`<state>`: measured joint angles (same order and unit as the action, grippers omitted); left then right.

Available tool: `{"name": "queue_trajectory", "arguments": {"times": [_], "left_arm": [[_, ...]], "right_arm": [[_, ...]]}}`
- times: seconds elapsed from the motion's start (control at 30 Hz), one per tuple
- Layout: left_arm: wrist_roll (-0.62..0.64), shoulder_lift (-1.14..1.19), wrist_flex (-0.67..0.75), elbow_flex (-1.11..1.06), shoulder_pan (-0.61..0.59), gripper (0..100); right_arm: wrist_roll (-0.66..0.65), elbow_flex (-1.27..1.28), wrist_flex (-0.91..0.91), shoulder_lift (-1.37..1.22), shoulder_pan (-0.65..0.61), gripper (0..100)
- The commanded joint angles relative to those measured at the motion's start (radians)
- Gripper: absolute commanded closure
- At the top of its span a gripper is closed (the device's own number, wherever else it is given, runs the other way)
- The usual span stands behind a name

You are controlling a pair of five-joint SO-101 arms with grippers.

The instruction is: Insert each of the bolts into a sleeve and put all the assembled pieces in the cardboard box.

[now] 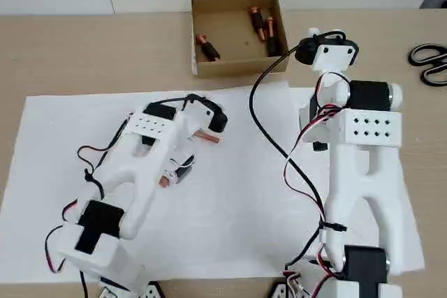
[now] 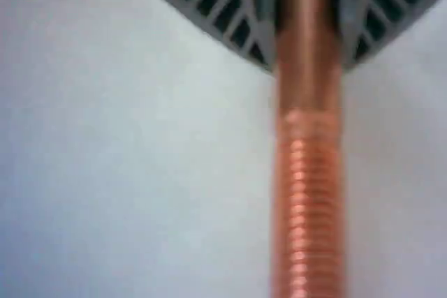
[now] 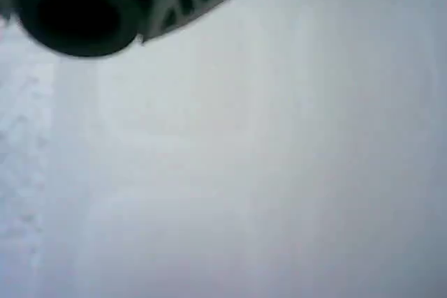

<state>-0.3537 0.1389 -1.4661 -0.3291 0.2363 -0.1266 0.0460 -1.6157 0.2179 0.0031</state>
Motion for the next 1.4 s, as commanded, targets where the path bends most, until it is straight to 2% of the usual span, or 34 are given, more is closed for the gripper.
{"name": "queue_trajectory", "arguments": {"times": [0.0, 0.1, 0.17, 0.3, 0.5, 0.73, 0.97, 1.37], "left_arm": [[-0.078, -0.014, -0.157, 0.173, 0.04, 99], [-0.184, -0.014, -0.261, 0.266, 0.055, 99], [-0.267, -0.014, -0.276, 0.306, 0.049, 99], [-0.483, -0.014, -0.285, 0.346, 0.008, 99], [-0.872, -0.005, -0.287, 0.341, -0.051, 99], [-1.195, 0.008, -0.285, 0.343, -0.112, 99], [-1.218, 0.175, -0.284, 0.44, -0.138, 99], [-1.376, 0.433, -0.285, 0.705, -0.187, 99]], "right_arm": [[0.002, -0.008, 0.018, 0.05, 0.005, 99.4], [0.002, -0.008, 0.022, 0.05, 0.008, 99.4], [0.002, -0.008, 0.022, 0.05, 0.008, 99.4], [0.0, -0.008, 0.022, 0.05, 0.01, 99.4], [-0.005, -0.008, 0.022, 0.05, 0.01, 99.4], [-0.006, -0.008, 0.021, 0.05, 0.012, 99.4], [-0.008, -0.008, 0.021, 0.05, 0.012, 99.4], [-0.041, -0.058, 0.027, 0.051, 0.008, 99.3]]}}
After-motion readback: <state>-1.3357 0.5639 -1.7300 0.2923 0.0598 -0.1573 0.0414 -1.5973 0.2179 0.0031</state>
